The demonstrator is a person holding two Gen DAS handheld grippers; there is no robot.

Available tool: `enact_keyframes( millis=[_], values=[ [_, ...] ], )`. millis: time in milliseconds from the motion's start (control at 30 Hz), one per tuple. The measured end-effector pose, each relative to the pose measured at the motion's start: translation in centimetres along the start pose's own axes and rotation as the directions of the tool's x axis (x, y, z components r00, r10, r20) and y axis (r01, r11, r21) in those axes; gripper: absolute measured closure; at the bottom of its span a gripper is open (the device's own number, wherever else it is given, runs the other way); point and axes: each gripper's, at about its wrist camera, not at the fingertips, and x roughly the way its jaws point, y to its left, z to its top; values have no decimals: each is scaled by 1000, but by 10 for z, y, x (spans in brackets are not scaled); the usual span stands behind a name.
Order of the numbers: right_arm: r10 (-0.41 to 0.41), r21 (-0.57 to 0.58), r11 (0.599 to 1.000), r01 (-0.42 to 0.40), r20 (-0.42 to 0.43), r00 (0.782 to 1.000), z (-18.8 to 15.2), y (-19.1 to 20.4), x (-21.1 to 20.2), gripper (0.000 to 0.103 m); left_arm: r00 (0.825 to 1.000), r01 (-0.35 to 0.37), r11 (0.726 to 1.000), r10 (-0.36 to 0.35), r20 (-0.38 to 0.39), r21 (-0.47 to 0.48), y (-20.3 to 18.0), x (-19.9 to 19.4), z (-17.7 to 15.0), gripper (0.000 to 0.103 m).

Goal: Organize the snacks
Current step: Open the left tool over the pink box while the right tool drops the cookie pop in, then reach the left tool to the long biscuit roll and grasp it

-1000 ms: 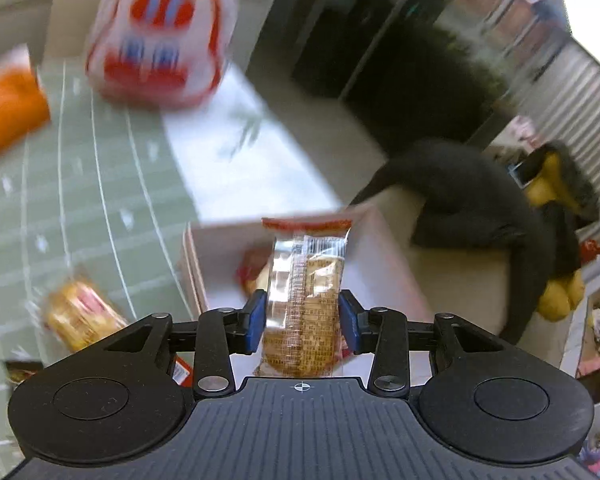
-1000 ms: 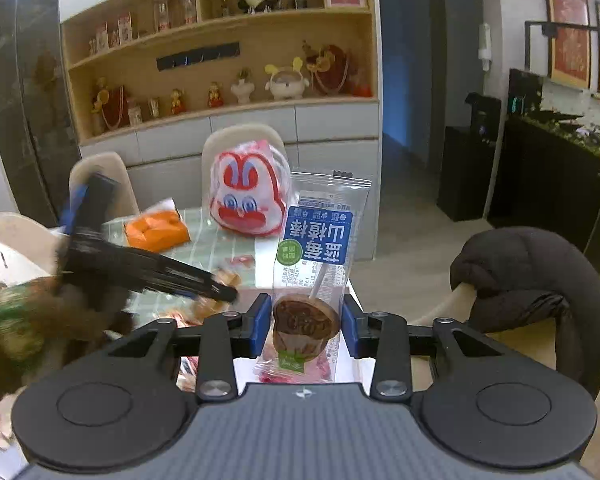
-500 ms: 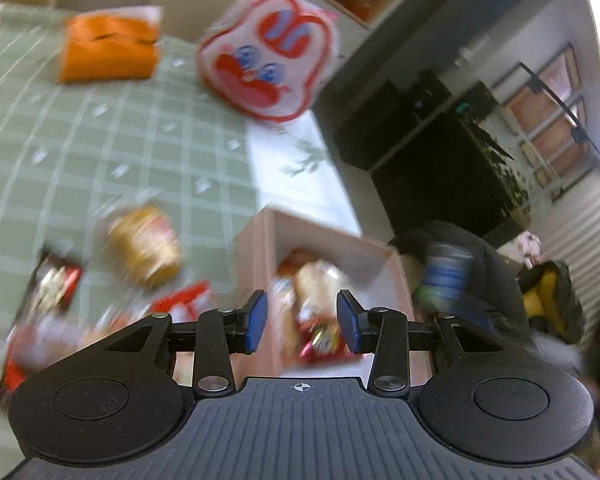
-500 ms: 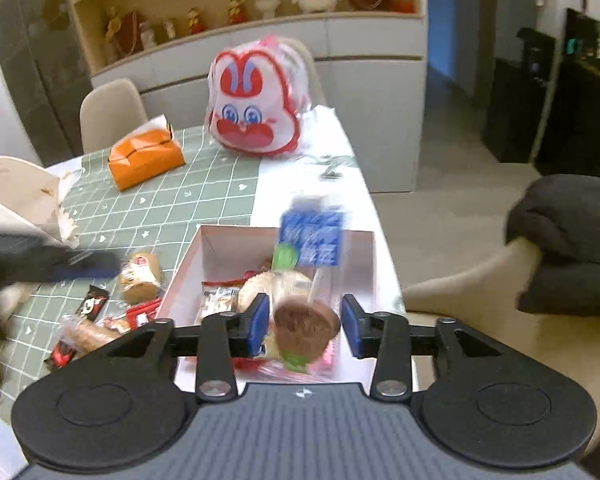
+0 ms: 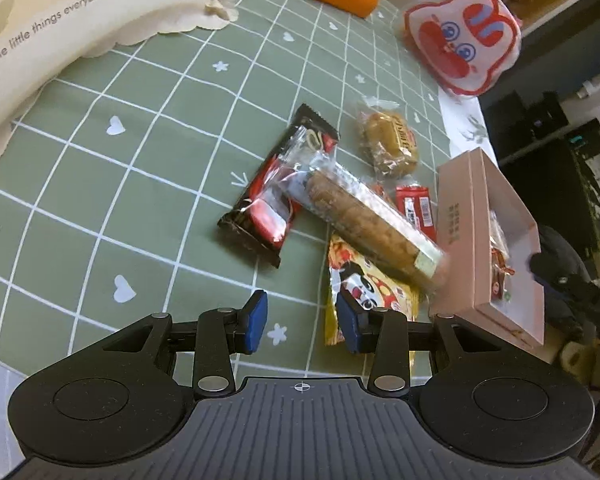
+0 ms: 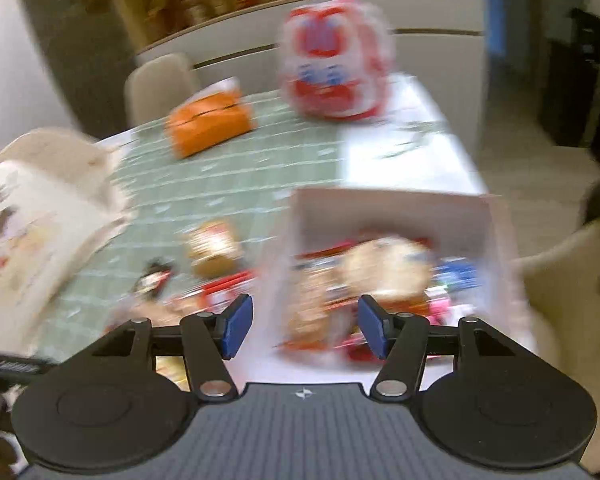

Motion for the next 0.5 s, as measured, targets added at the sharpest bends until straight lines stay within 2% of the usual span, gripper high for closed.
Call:
enact_keyframes(
  millis=[67, 133, 267, 367, 433, 500],
  values=[
    [36, -63, 997, -37, -18, 999, -5, 27, 7, 45, 1000, 7, 1000, -7, 0, 25, 1, -4, 1, 60],
    [35, -113, 993, -39, -35, 999, -12, 54, 15, 45, 1000, 8, 999, -8, 7, 50, 2, -11, 3, 60],
    [89, -106, 990, -98, -91, 992, -27, 86, 28, 45, 999, 29, 995, -31, 21, 93, 1, -19, 7, 60],
    [71, -100, 991, -84, -127, 989, -43, 99, 36, 45, 997, 71, 986, -73, 2, 149, -12, -15, 23, 60],
    [58, -86, 994, -71, -147, 988, -53, 103, 37, 45, 995, 94, 970, -97, 1, 226, -34, -8, 40, 60],
    [54, -78, 995, -67, -160, 986, -62, 104, 35, 45, 995, 98, 940, -97, -22, 328, -61, 9, 57, 60]
  ],
)
